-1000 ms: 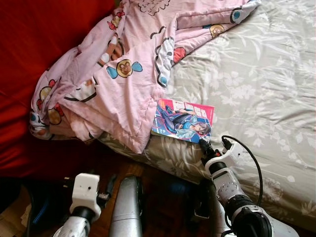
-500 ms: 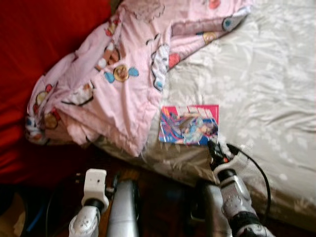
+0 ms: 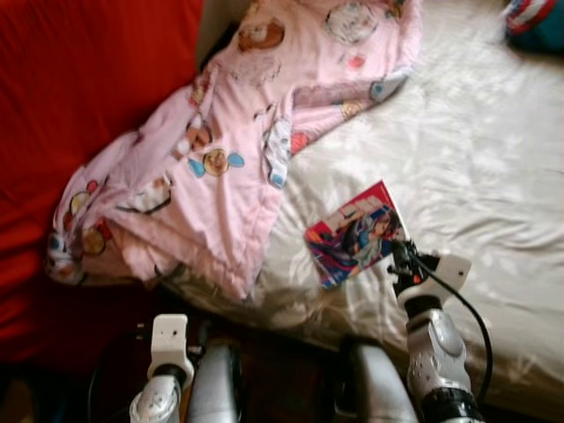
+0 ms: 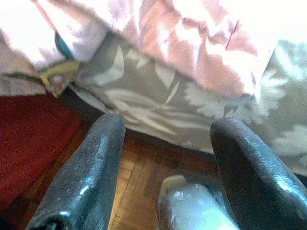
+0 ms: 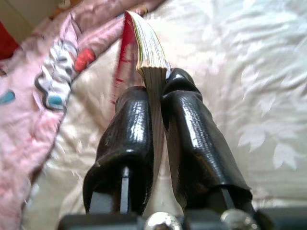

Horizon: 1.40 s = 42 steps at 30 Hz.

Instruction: Clean up the room

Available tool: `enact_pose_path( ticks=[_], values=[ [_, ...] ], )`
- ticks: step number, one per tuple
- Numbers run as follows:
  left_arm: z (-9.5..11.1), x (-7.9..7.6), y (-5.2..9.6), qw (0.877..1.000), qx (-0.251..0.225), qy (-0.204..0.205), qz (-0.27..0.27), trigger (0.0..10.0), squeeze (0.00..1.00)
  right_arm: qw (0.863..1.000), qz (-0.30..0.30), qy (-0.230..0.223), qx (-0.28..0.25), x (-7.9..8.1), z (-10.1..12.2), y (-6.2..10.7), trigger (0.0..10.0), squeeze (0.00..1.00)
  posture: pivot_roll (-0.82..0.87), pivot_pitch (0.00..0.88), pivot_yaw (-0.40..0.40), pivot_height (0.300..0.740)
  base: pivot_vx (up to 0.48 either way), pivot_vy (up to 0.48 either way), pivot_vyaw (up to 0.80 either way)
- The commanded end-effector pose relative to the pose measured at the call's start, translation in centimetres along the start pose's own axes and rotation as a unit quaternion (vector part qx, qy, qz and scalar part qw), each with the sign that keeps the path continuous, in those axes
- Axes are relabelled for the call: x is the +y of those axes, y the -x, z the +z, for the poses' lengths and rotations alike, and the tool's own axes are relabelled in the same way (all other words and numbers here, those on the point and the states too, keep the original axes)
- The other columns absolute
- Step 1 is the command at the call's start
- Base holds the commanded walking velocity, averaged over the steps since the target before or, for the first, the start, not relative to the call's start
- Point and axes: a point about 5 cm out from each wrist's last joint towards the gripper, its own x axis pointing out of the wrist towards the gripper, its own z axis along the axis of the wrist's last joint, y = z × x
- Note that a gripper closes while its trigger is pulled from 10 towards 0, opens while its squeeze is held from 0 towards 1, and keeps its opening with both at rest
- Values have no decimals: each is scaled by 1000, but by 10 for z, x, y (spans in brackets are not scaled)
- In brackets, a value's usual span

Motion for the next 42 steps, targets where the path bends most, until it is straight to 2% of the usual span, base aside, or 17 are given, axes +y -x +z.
enact_pose_path(
  ticks=[1, 4, 10, 12, 17, 20, 26, 32, 42],
  values=[
    [-11, 5, 5, 1000, 18, 5, 13, 10000, 0, 1000, 2, 3, -1, 2, -1, 0, 10000, 0, -34, 115, 4, 677, 0, 0, 0],
    [-14, 5, 6, 1000, 22, 5, 14, 10000, 0, 1000, -1, 7, -1, 2, -1, 1, 10000, 0, -35, 108, 4, 686, 0, 0, 0],
    [-28, 6, 10, 999, 45, 4, 16, 10000, 0, 996, -3, 85, 6, 4, -1, 4, 10000, 0, -43, 100, 0, 721, 0, 0, 0],
    [-36, 5, 13, 998, 60, 5, 15, 10000, 0, 996, -6, 87, 9, 4, -4, 6, 10000, 0, -45, 92, -1, 740, 0, 0, 0],
    [-43, 5, 17, 997, 78, 9, 11, 10000, 0, 996, -6, 91, 15, 5, -8, 8, 10000, 0, -44, 87, -2, 740, 0, 0, 0],
    [-50, 5, 20, 995, 93, 17, 13, 10000, 0, 994, -14, 101, 40, 4, -15, 9, 10000, 0, -44, 91, -4, 740, 0, 0, 0],
    [-57, 7, 23, 993, 116, 28, 20, 10000, 0, 994, -28, 90, 46, 1, -17, 9, 10000, 0, -43, 100, -9, 740, 0, 0, 0],
    [-64, 5, 24, 990, 138, 28, 17, 10000, 0, 991, -61, 96, 65, -7, -20, 11, 10000, 0, -44, 112, -17, 740, 0, 0, 0],
    [-68, 0, 25, 987, 158, 21, 6, 10000, 0, 990, -71, 96, 72, -11, -21, 10, 10000, 0, -49, 126, -25, 740, 0, 0, -709]
  ],
)
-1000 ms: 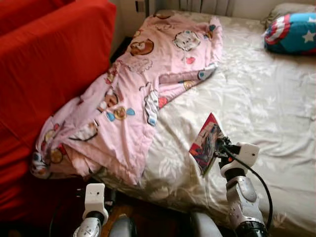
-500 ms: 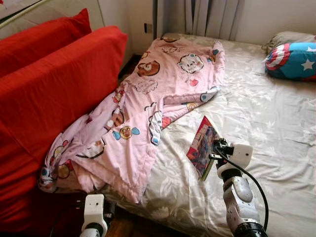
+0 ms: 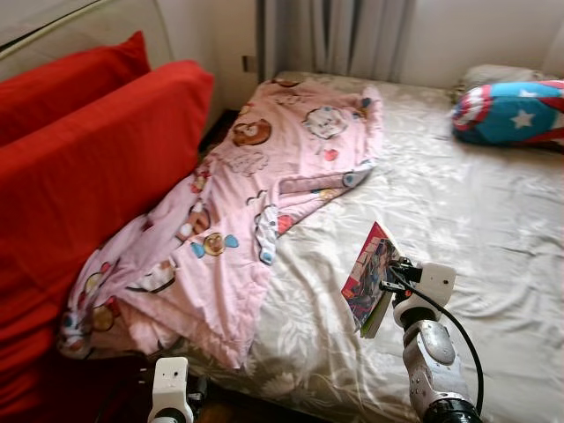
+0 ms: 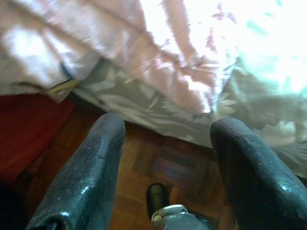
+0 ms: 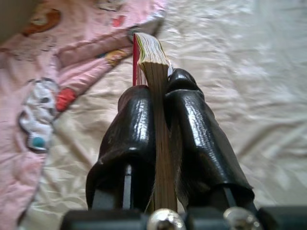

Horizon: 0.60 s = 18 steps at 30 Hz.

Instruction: Clean up the room

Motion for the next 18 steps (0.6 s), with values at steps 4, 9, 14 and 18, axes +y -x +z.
enact_pose_path(
  ticks=[4, 9, 14, 18],
  values=[
    [-9, -1, 2, 1000, 23, -4, -1, 10000, 0, 1000, -6, -2, 1, 0, 0, -1, 10000, 0, -49, 128, -28, 740, 0, 0, -706],
    [-10, -4, 3, 1000, 22, -16, -8, 10000, 0, 1000, -8, -1, 2, 0, 0, -1, 10000, 0, -49, 128, -28, 740, 0, -247, -706],
    [-10, -5, 3, 1000, 19, -3, -2, 10000, 0, 1000, -11, 0, 3, -1, 1, -2, 10000, 0, -49, 128, -28, 740, 0, -192, -706],
    [-10, -5, 3, 1000, 20, -3, -2, 10000, 0, 1000, -12, 0, 4, -1, 0, -2, 10000, 0, -47, 125, -32, 740, 0, 0, -706]
  ],
)
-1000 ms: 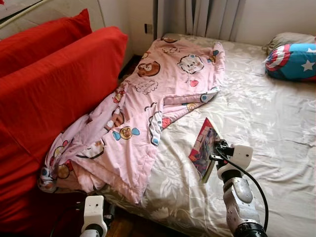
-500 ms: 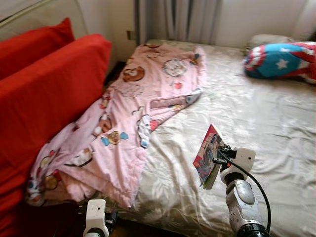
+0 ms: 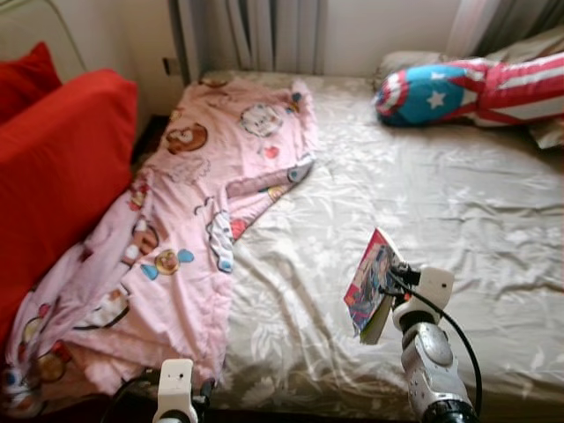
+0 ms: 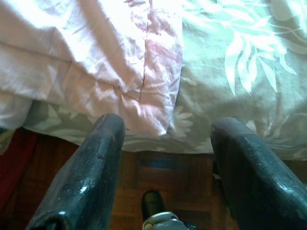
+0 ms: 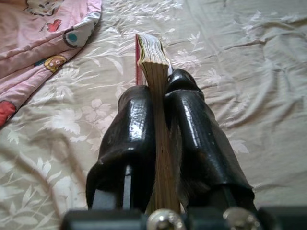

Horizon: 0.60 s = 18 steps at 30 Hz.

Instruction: Clean up the room

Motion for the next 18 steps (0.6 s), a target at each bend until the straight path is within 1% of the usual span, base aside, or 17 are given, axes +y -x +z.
enact_pose_path(
  ticks=[1, 13, 16, 18],
  values=[
    [-5, 1, 2, 1000, 8, 0, 6, 10000, 0, 1000, -2, 0, -7, -2, 4, -2, 10000, 0, -47, 125, -32, 740, 0, 0, -706],
    [-6, 1, 3, 1000, 9, -8, 3, 10000, 0, 1000, -3, -4, -6, -1, 3, -2, 10000, 0, -47, 127, -29, 740, 0, 0, -706],
    [-7, 0, 3, 1000, 10, -12, 2, 10000, 0, 1000, -3, -5, -7, -1, 3, -2, 10000, 0, -47, 127, -29, 740, 0, -81, -708],
    [-6, 0, 3, 1000, 9, -12, 1, 10000, 0, 1000, -3, -4, -7, -1, 3, -2, 10000, 0, -48, 128, -29, 740, 0, -262, -706]
  ],
)
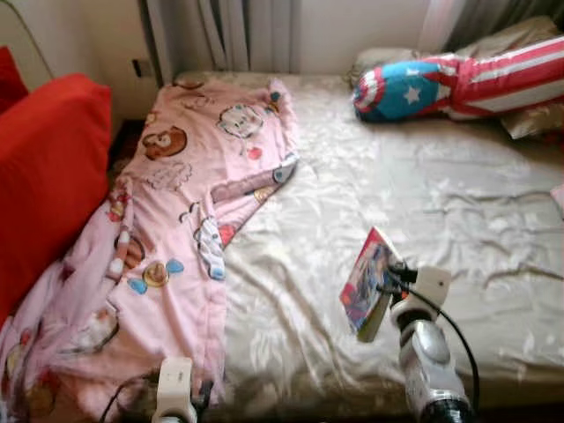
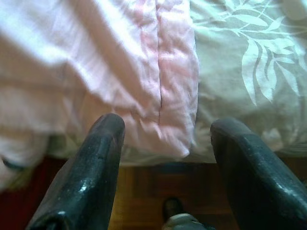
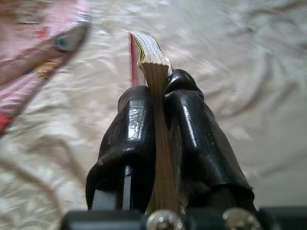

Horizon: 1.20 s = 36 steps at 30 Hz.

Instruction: Clean up the room

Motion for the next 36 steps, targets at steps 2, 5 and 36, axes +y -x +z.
enact_pose_path(
  ticks=[2, 5, 36],
  values=[
    [-3, -5, 1, 1000, 4, -7, -9, 10000, 0, 1000, -11, 1, -12, -7, 5, 0, 10000, 0, -49, 128, -29, 740, 0, -264, -706],
    [-3, -5, 1, 1000, 4, -6, -9, 10000, 0, 1000, -12, 4, -13, -7, 5, 0, 10000, 0, -49, 128, -29, 740, 0, -264, -702],
    [-5, -6, 1, 1000, 11, -16, -11, 10000, 0, 999, 9, 27, -29, 0, 7, 0, 10000, 0, -48, 130, -25, 740, 0, -338, 93]
  ],
)
